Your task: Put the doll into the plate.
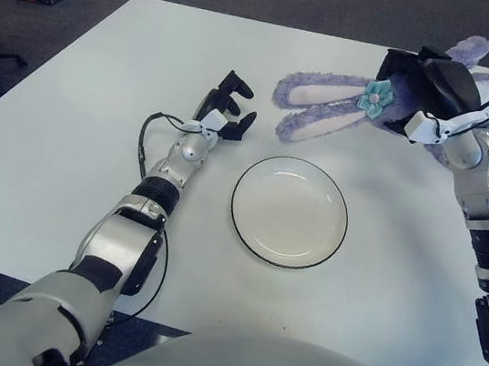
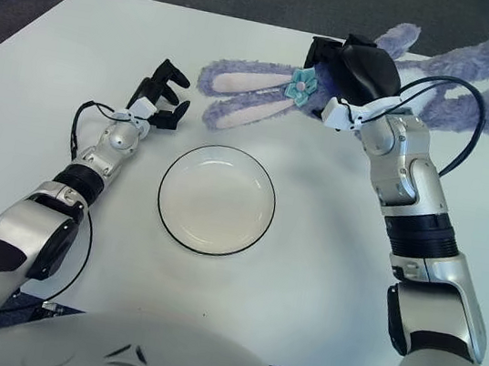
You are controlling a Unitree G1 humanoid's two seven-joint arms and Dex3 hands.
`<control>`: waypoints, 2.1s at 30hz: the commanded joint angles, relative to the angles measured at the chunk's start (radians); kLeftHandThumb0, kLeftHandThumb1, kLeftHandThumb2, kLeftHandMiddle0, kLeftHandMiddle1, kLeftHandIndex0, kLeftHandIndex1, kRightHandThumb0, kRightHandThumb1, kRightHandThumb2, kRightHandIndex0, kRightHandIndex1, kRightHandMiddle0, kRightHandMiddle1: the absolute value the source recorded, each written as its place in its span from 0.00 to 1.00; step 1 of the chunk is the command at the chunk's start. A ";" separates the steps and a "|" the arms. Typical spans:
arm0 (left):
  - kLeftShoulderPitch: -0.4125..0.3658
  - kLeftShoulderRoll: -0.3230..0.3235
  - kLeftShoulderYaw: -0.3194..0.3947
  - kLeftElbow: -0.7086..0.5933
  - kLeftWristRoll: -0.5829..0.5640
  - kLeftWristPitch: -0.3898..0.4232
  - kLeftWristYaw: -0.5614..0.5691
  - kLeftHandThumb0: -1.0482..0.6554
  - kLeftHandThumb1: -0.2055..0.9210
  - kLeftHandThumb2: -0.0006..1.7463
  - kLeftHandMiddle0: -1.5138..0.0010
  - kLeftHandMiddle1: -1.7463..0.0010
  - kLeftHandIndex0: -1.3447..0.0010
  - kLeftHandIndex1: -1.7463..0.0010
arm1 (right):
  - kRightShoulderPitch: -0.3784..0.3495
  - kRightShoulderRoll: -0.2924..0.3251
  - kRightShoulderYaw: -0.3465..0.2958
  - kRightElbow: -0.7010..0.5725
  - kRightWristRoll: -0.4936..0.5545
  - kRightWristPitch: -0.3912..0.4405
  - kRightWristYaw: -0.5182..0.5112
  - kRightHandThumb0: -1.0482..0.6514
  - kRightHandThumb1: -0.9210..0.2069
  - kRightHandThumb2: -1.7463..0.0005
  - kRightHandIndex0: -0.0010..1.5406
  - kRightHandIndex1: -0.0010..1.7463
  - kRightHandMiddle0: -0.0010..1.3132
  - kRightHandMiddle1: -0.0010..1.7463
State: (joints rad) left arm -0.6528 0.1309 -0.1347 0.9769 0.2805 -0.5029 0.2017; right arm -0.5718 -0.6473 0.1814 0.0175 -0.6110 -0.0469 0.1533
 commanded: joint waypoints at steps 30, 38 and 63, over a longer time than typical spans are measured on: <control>0.030 -0.025 0.027 0.117 -0.069 0.022 -0.089 0.61 0.68 0.60 0.78 0.00 0.77 0.00 | -0.068 0.179 -0.008 -0.271 0.101 0.280 0.272 0.97 0.78 0.05 0.55 1.00 0.84 1.00; 0.028 -0.026 0.020 0.125 -0.061 0.006 -0.084 0.61 0.68 0.59 0.79 0.00 0.77 0.00 | -0.031 0.221 0.011 -0.332 0.141 0.327 0.313 0.98 0.80 0.04 0.56 1.00 0.85 1.00; 0.003 -0.063 0.063 0.168 -0.105 -0.002 -0.095 0.61 0.66 0.61 0.77 0.00 0.75 0.00 | 0.087 0.264 0.057 -0.551 0.276 0.490 0.441 0.96 0.76 0.07 0.53 1.00 0.81 1.00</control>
State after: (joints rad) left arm -0.6958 0.0882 -0.0801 1.0962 0.1885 -0.5499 0.1214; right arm -0.4931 -0.3790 0.2354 -0.5123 -0.3578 0.4311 0.5823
